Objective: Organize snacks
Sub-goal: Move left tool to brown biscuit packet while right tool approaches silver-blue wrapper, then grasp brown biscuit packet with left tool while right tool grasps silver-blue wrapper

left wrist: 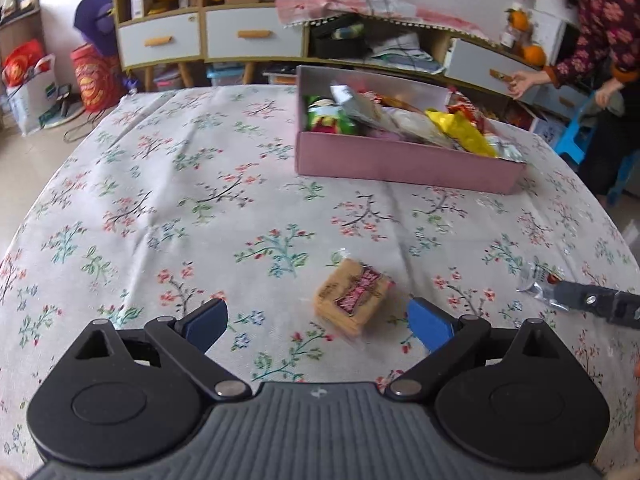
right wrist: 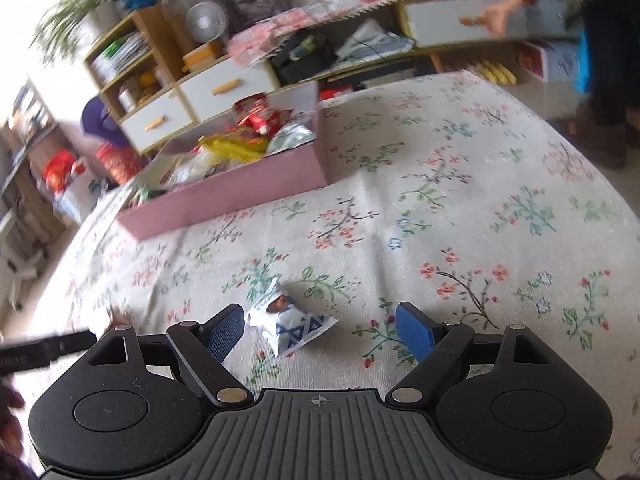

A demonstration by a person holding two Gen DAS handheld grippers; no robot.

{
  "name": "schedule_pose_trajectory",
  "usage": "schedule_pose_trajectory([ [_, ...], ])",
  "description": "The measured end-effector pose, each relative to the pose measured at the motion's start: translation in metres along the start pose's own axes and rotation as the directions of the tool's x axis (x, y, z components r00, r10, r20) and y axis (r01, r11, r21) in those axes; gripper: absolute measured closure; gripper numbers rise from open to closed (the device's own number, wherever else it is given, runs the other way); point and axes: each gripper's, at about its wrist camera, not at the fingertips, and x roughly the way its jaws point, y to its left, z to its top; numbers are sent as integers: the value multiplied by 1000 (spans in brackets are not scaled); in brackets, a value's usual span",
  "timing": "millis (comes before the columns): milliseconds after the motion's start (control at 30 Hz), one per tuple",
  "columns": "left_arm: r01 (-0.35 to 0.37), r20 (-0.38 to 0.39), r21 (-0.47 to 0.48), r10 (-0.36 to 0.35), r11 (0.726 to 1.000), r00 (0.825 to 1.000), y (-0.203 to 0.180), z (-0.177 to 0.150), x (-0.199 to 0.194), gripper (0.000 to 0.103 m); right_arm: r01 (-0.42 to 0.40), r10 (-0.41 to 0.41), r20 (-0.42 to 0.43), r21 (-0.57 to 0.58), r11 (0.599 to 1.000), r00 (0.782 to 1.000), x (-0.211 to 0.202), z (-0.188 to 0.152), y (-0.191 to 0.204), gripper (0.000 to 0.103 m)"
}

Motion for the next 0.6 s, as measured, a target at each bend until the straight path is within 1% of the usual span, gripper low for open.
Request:
schedule_pose_trajectory([
  [100,4,2,16,-4,1000,1000,-3,1,1,6,-14,15,7,-93,996,1000,1,-5,12,18],
  [167,-1,-4,22,1,1000,1000,-5,2,5,7,-33,34,7,-98,995,999,2,-6,14,18],
  [267,1,-18,34,-1,999,1000,-7,3,11,10,-40,41,10,-84,996,999,5,-6,15,19],
  [333,5,-18,42,-4,999,1000,-10,3,14,14,-44,46,15,-82,996,999,5,-5,16,20],
  [433,5,-24,56,-3,998,1000,-14,3,19,24,-46,48,26,-78,996,998,7,-6,17,22],
  [467,6,-36,53,-4,999,999,-15,3,21,33,-44,47,31,-74,996,998,7,-6,18,24],
  [500,7,-53,49,-4,999,999,-15,2,24,36,-44,47,37,-70,997,998,8,-6,18,25],
  [533,-3,-44,49,5,999,999,-16,2,24,37,-48,51,41,-69,996,998,8,-6,18,29],
  [567,-8,-40,54,10,999,999,-17,2,24,40,-50,53,44,-69,996,998,9,-6,19,34],
  [600,-10,-37,56,12,998,999,-17,2,23,43,-46,50,46,-72,996,998,9,-7,20,35],
])
